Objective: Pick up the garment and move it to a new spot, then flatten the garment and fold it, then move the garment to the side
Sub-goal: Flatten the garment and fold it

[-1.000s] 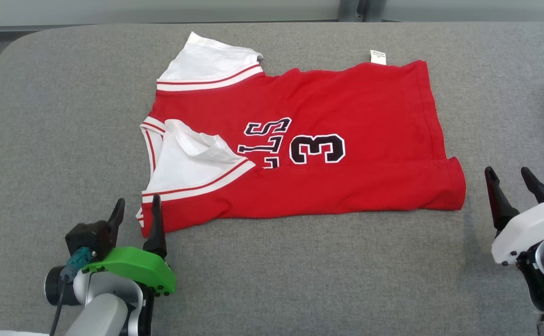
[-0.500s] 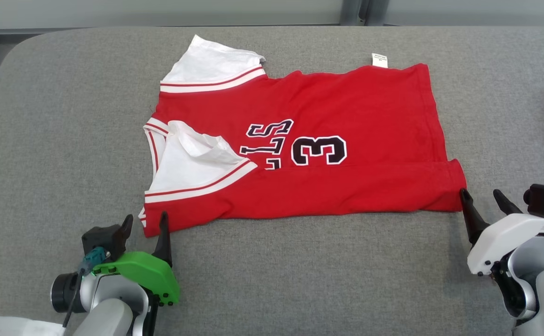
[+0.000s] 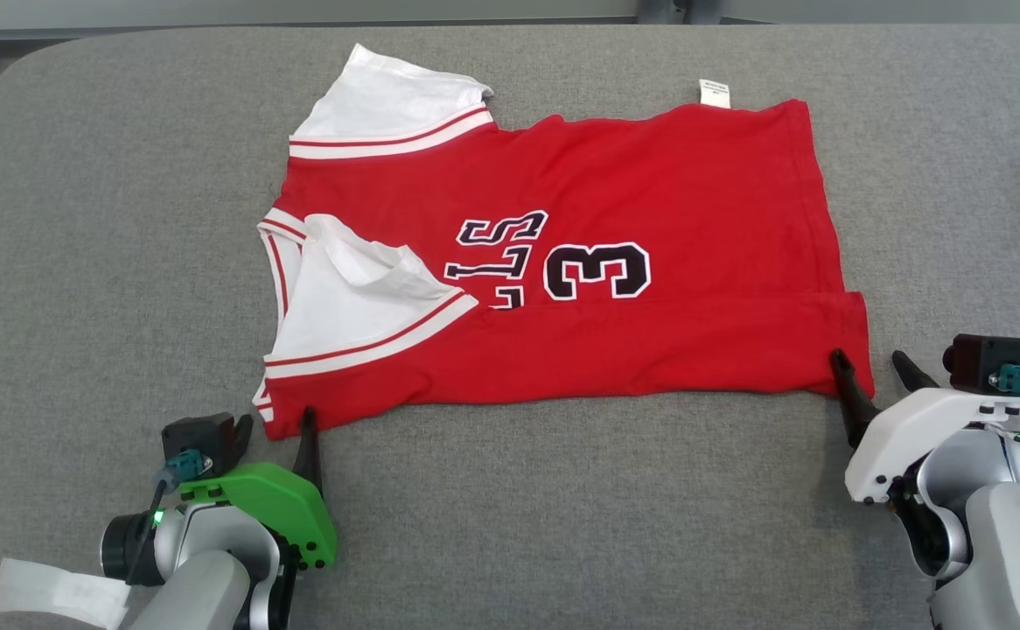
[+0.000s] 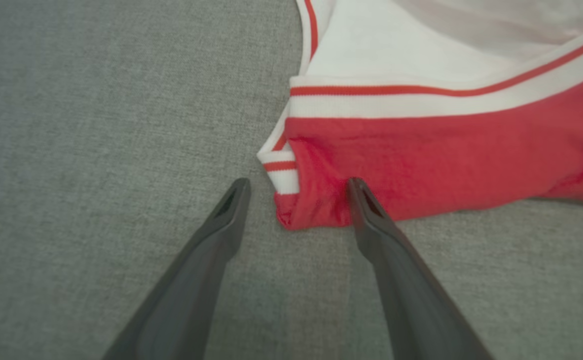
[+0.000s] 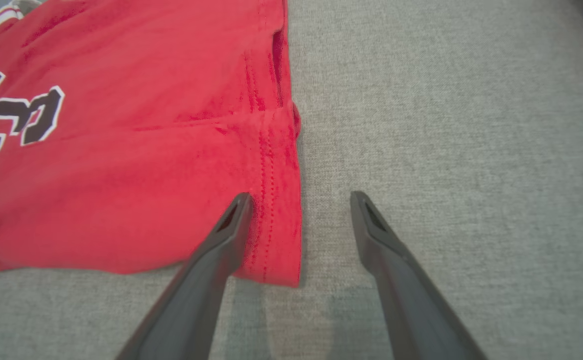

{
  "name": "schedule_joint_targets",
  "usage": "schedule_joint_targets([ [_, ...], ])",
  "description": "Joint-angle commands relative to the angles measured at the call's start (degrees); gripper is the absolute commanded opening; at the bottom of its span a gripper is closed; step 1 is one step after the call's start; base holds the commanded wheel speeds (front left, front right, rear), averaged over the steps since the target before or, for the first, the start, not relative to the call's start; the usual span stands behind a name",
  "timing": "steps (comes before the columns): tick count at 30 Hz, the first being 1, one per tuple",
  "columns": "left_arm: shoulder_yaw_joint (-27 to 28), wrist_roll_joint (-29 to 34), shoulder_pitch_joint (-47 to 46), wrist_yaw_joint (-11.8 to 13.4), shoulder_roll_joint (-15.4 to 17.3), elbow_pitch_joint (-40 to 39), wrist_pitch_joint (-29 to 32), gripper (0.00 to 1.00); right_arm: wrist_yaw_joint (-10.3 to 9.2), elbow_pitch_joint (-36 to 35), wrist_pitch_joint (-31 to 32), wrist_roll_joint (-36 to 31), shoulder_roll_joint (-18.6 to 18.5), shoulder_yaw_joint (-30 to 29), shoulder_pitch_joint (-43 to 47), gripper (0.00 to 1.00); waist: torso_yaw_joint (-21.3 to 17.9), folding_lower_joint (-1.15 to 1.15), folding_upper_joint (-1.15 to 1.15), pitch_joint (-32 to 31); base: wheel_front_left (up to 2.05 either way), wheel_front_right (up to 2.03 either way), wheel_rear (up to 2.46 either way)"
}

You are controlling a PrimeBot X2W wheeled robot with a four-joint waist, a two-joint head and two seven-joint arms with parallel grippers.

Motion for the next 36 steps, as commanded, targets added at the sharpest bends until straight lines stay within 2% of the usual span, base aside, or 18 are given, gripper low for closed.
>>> schedule_joint_targets([
  [1, -0.29, -0.40, -0.65, -0.37, -0.26, 1.11, 0.47, 1.00, -0.01, 0.94, -0.07, -0.28, 0.17, 0.34, -0.99, 1.00, 0.03, 0.00, 0.00, 0.40, 0.00, 0.00, 0.00],
  [8, -0.53, -1.65, -1.33, -1.55, -1.44, 3.98, 1.20, 1.00, 0.00, 3.37, 2.40, 1.95, 0.55, 2.40, -1.22, 1.00, 0.34, 0.00, 0.00, 1.00, 0.00, 0.00, 0.00],
  [9, -0.55, -1.85, -1.40, -1.90, -1.60, 4.41, 1.30, 0.87, 0.00, 3.58, 2.79, 2.36, 0.49, 2.51, -1.16, 1.00, 0.34, 0.00, 0.00, 1.07, 0.00, 0.00, 0.00],
  [10, -0.54, -1.97, -1.52, -2.16, -1.77, 4.85, 1.16, 0.70, 0.00, 3.73, 3.26, 2.56, 0.41, 2.80, -1.08, 1.00, 0.36, 0.00, 0.00, 1.10, 0.00, 0.00, 0.00],
  [11, -0.55, -2.22, -1.64, -2.48, -1.94, 5.37, 1.28, 0.41, 0.00, 3.85, 3.63, 2.76, 0.32, 3.06, -1.02, 0.85, 0.36, 0.00, 0.00, 1.13, 0.00, 0.00, 0.00],
  [12, -0.60, -2.32, -1.77, -2.61, -2.09, 5.85, 1.41, 0.01, 0.00, 3.85, 3.85, 2.94, 0.29, 3.25, -0.99, 0.47, 0.35, 0.00, 0.00, 1.18, 0.00, 0.00, 0.00],
  [13, -0.69, -2.55, -1.87, -2.95, -2.32, 6.25, 1.55, 0.00, 0.00, 3.87, 4.20, 3.20, 0.26, 3.47, -0.94, 0.31, 0.34, 0.00, 0.00, 1.19, 0.00, 0.00, 0.00],
  [14, -0.88, -2.73, -1.98, -3.22, -2.55, 6.62, 1.79, 0.00, 0.00, 3.80, 4.36, 3.39, 0.18, 3.65, -0.86, 0.01, 0.34, 0.00, 0.00, 1.19, 0.00, 0.00, 0.00],
  [22, -1.24, -3.06, -2.56, -4.26, -3.04, 8.17, 0.87, 0.00, -0.07, 2.69, 3.81, 3.74, -0.95, 2.97, -0.06, 0.00, 0.18, 0.00, 0.00, 0.67, 0.00, 0.00, 0.00],
  [28, -0.46, -3.57, -2.16, -4.69, -2.05, 7.04, -0.31, 0.00, -0.06, 1.23, 3.40, 4.37, -1.13, 2.04, 0.33, 0.00, 0.10, 0.00, 0.00, -0.81, 0.00, 0.00, 0.00],
  [36, -0.49, -3.37, 0.78, -2.98, 1.30, 0.20, 1.47, 0.00, -0.07, -7.15, 7.53, 8.15, -1.43, -0.48, 6.48, 0.00, 0.44, 0.00, 0.00, -3.75, 0.00, 0.00, 0.00],
])
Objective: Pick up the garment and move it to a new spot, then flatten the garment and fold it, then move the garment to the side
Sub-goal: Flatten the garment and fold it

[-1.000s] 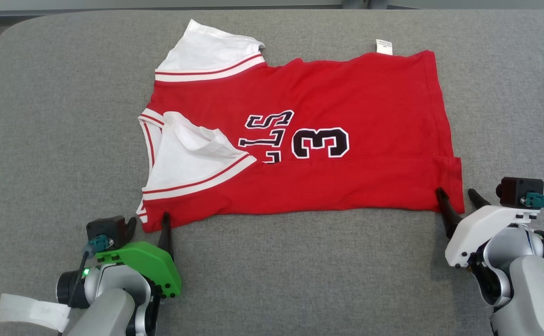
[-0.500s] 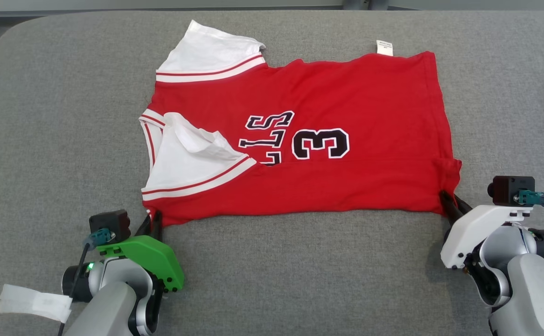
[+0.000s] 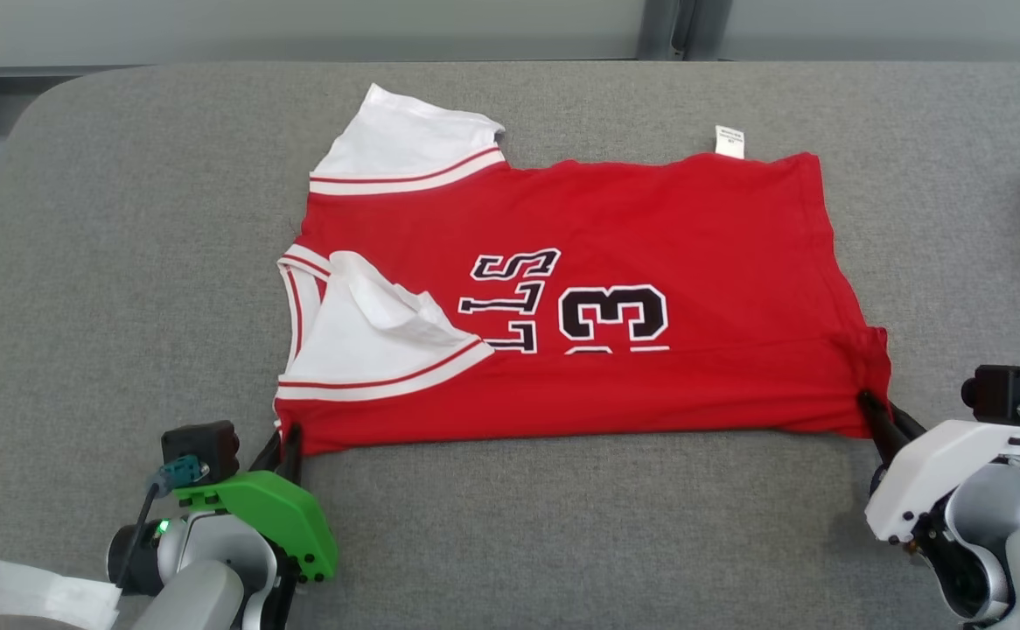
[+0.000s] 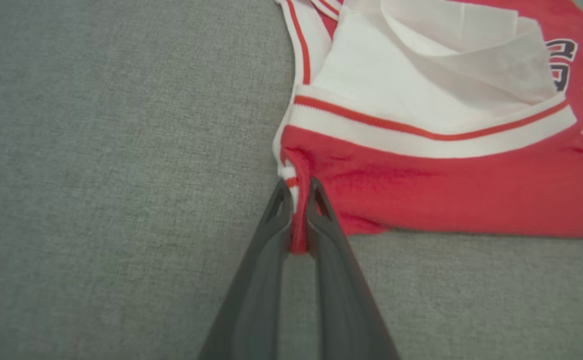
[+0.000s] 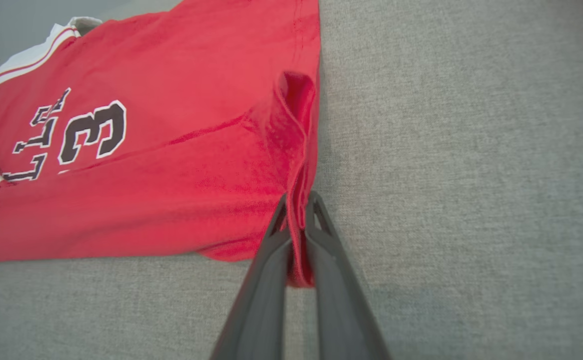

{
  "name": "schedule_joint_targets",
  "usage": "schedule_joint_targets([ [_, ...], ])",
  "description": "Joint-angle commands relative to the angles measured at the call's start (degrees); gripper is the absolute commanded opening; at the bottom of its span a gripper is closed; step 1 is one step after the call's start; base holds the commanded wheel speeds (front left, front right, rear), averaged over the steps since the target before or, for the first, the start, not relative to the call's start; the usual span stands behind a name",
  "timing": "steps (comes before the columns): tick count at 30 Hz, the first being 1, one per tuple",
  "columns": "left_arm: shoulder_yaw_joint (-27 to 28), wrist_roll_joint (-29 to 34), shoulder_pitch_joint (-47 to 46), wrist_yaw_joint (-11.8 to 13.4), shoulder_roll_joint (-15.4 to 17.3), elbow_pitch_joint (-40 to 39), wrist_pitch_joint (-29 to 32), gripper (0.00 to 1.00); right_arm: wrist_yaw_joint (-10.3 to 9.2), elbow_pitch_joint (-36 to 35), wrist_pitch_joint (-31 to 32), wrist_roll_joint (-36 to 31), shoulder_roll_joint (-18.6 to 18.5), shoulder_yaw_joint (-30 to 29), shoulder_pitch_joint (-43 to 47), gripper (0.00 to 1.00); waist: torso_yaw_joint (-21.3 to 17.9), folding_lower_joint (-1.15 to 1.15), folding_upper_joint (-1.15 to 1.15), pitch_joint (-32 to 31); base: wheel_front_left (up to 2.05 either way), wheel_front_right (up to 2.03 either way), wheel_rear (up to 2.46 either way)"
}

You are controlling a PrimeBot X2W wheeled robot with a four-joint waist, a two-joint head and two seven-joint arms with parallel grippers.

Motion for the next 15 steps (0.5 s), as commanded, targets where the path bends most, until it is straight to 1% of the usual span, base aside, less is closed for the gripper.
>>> schedule_joint_targets([
  [1, -0.01, -0.11, 1.21, 0.73, 0.94, -0.87, 0.43, 0.00, -0.14, -1.08, 0.55, 0.33, -0.44, -1.08, 1.45, 0.00, 0.07, 0.00, 0.00, -0.78, 0.00, 0.00, 0.00],
  [5, -0.19, -1.04, 4.19, 1.72, 2.55, -5.69, 2.78, 0.00, -0.14, -5.83, 3.22, 0.79, 0.35, -2.78, 5.50, 0.00, -0.03, 0.00, 0.00, -1.95, 0.00, 0.00, 0.00],
  [7, -0.82, -0.52, 5.68, 2.58, 3.68, -8.01, 4.37, 0.00, -0.14, -7.98, 4.65, 1.19, 0.96, -3.65, 7.57, 0.00, 0.01, 0.00, 0.00, -2.44, 0.00, 0.00, 0.00],
  [12, -2.57, -0.47, 9.78, 4.47, 4.58, -14.40, 7.00, 0.00, -0.14, -13.16, 7.72, 1.52, 2.34, -5.90, 12.93, 0.00, 0.13, 0.00, 0.00, -3.11, 0.00, 0.00, 0.00],
  [15, -3.71, -0.69, 12.09, 5.14, 5.03, -16.96, 8.55, 0.00, -0.13, -15.22, 9.19, 1.85, 2.93, -7.35, 15.78, 0.00, 0.16, 0.00, 0.00, -3.14, 0.00, 0.00, 0.00],
])
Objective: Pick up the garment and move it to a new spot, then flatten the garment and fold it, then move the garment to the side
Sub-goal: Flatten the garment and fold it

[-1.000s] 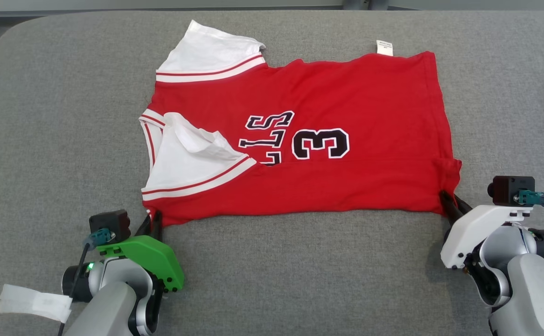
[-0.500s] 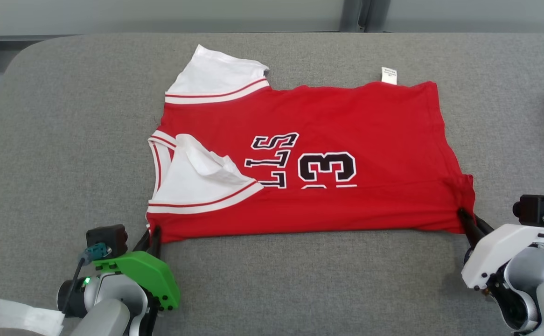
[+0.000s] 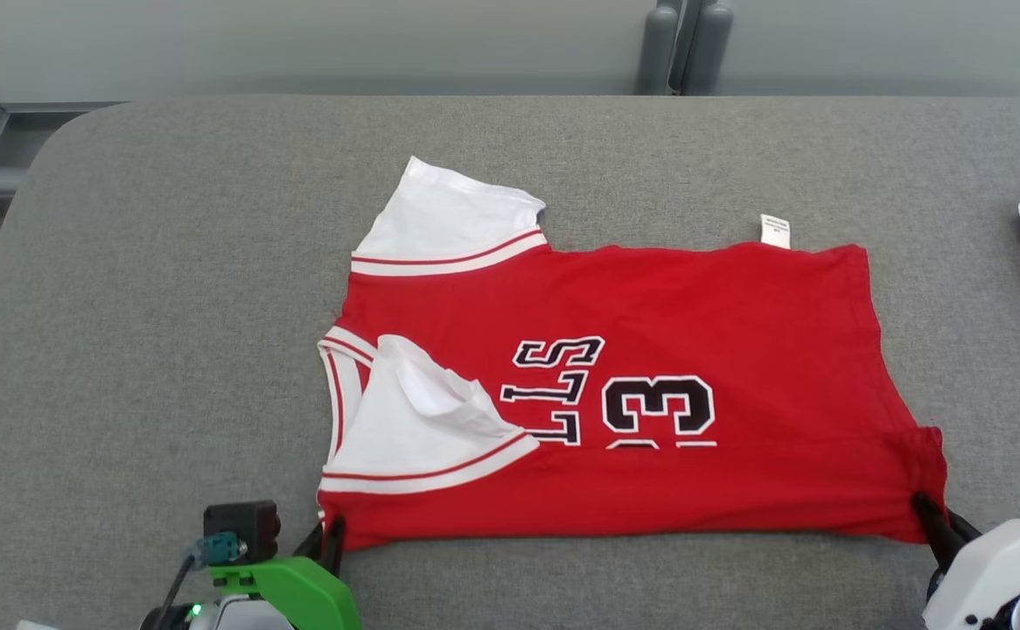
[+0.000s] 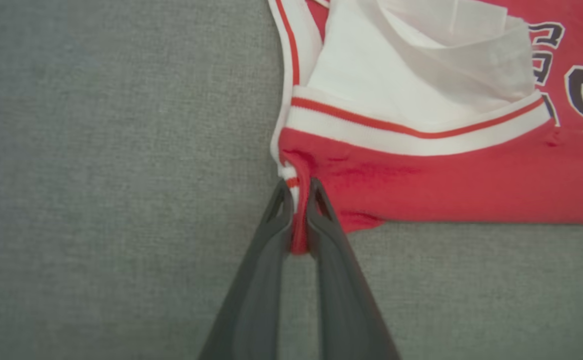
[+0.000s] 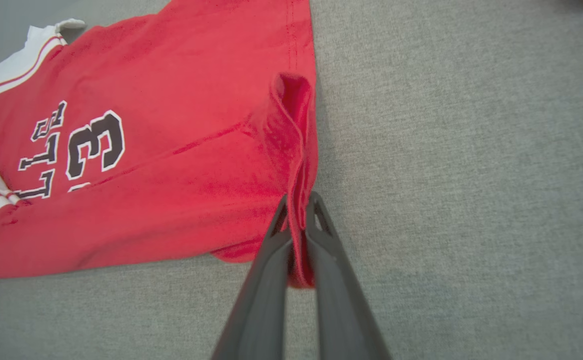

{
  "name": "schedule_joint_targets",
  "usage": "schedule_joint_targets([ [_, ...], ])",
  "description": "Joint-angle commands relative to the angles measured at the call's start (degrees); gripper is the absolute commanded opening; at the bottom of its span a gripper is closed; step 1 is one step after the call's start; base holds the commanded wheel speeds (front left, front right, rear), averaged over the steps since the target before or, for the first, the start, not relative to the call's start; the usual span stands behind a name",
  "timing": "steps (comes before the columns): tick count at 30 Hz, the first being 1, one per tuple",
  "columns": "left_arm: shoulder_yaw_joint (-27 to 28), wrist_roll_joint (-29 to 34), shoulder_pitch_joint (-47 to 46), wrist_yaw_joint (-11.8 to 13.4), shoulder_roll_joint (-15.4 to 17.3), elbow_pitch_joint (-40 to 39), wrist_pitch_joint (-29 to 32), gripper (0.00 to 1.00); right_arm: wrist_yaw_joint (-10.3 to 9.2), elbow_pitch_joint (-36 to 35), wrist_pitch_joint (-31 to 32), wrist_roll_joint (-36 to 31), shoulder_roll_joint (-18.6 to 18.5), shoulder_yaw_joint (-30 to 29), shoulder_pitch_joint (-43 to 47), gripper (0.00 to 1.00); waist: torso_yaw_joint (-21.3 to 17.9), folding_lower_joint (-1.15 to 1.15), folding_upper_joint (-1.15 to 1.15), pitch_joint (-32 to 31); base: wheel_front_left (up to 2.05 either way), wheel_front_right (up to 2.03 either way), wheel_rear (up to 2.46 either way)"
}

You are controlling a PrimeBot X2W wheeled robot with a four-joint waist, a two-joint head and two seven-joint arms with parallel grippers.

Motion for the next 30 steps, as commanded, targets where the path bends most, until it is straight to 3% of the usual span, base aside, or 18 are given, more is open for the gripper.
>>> schedule_joint_targets([
  [1, -0.38, -0.11, 1.43, 0.50, 0.83, -0.58, 0.67, 0.00, -0.11, -0.77, 0.55, 0.23, 0.09, -0.60, 1.28, 0.00, -0.08, 0.00, 0.00, 0.10, 0.00, 0.00, 0.00],
  [16, -0.90, -1.86, 7.12, 3.07, 3.20, -4.63, 4.08, 0.00, -0.11, 0.62, 3.47, -0.66, 1.09, -1.10, 4.04, 0.00, -0.34, 0.00, 0.00, 0.40, 0.00, 0.00, 0.00],
  [17, -0.86, -1.86, 7.16, 3.09, 3.44, -4.66, 4.20, 0.00, -0.11, 1.00, 3.13, -0.75, 1.09, -1.03, 3.81, 0.34, -0.33, 0.00, 0.00, 0.43, 0.00, 0.00, 0.00],
  [18, -1.11, -1.45, 7.02, 2.95, 3.82, -4.62, 4.33, 0.00, -0.11, 1.58, 2.91, -0.78, 1.09, -0.92, 3.57, 0.55, -0.34, 0.00, 0.00, 0.43, 0.00, 0.00, 0.00],
  [19, -1.31, -1.31, 6.84, 2.60, 3.88, -4.69, 4.33, 0.58, -0.11, 2.07, 2.75, -0.82, 1.11, -0.75, 3.45, 1.00, -0.33, 0.00, 0.00, 0.42, 0.00, 0.00, 0.00],
  [20, -1.27, -1.25, 6.62, 2.39, 3.97, -4.60, 4.10, 1.00, -0.11, 2.56, 2.40, -1.02, 1.10, -0.80, 3.20, 1.00, -0.32, 0.00, 0.00, 0.43, 0.00, 0.00, 0.00],
  [26, -0.19, 0.04, 4.79, 2.21, 3.60, -3.31, 0.68, 1.00, -0.08, 4.71, 0.53, -2.21, 0.92, 0.04, 2.37, 1.00, -0.23, 0.00, 0.00, 0.06, 0.00, 0.00, 0.00],
  [30, 2.06, 1.36, 3.76, 2.80, 2.59, -2.39, -5.98, 1.00, -0.08, 4.93, -3.91, -2.82, 0.68, 0.63, 1.33, 1.00, -0.19, 0.00, 0.00, -0.84, 0.00, 0.00, 0.00],
])
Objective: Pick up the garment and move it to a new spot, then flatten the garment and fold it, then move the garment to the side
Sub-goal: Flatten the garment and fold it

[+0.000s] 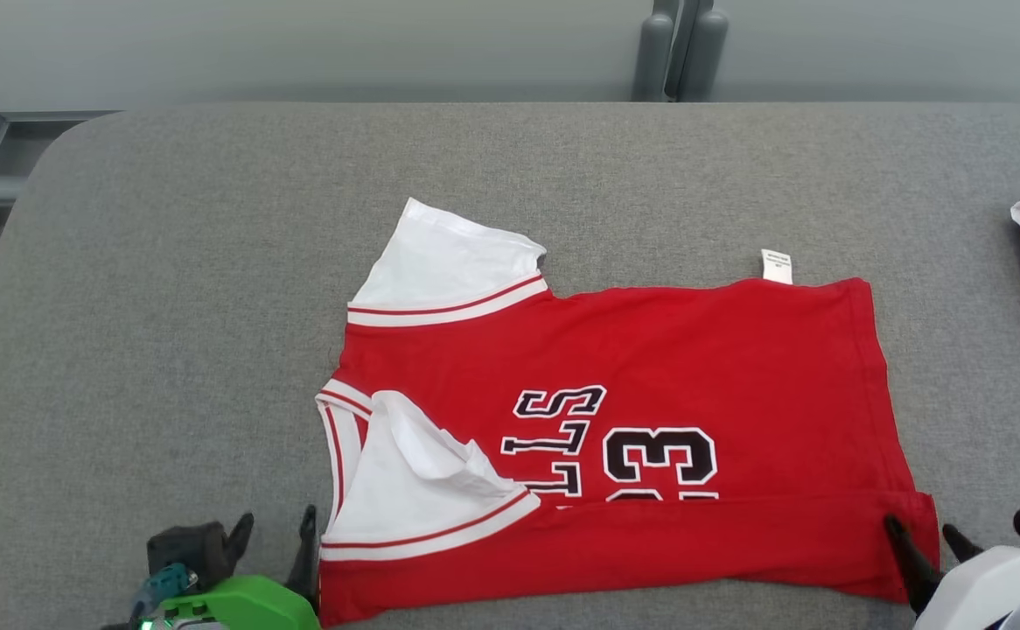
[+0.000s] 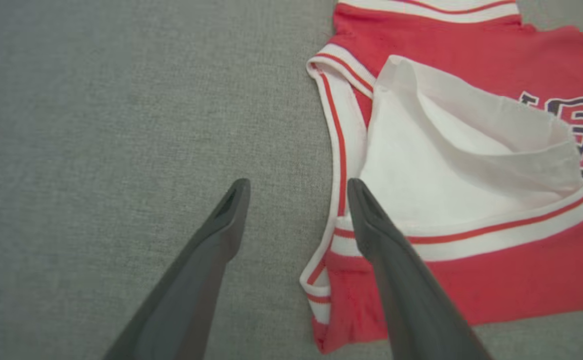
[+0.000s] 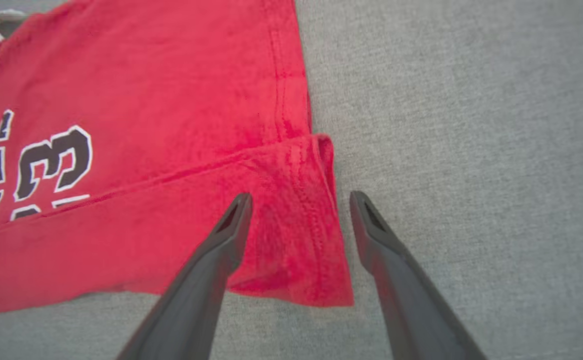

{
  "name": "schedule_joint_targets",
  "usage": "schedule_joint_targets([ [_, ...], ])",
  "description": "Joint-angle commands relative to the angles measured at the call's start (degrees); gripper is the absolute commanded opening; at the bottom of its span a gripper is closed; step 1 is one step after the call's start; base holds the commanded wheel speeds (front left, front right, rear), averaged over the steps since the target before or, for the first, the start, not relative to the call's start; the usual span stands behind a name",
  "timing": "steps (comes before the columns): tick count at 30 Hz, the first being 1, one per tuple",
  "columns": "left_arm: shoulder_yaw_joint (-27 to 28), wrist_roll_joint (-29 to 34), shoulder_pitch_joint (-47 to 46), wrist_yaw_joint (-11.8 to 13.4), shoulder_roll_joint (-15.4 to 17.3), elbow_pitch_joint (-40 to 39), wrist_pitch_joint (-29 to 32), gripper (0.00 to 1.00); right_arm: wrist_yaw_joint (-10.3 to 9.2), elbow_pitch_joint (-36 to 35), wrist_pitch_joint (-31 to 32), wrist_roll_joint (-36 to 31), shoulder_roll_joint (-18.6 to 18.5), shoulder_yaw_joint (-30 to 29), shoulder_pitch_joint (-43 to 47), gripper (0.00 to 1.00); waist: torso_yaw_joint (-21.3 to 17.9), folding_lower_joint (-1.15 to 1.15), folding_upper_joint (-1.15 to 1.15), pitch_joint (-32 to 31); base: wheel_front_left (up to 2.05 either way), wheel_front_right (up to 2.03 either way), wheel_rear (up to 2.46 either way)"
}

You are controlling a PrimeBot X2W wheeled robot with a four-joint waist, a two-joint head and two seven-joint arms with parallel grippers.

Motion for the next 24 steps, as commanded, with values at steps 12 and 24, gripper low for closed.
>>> schedule_joint_targets([
  [12, 5.53, 4.76, -4.17, -2.94, -4.69, 4.15, -16.64, 1.00, -0.02, 5.16, -18.90, 1.30, 0.50, 4.52, -5.84, 1.00, 1.16, 0.00, 0.00, -6.44, 0.00, 0.00, 0.00],
  [24, 15.42, 13.97, -4.97, -15.43, -9.98, 2.18, -16.95, 1.00, -0.03, 11.33, -32.19, 1.39, 0.53, 11.00, -10.39, 1.00, 2.23, 0.00, 0.00, -9.66, 0.00, 0.00, 0.00],
])
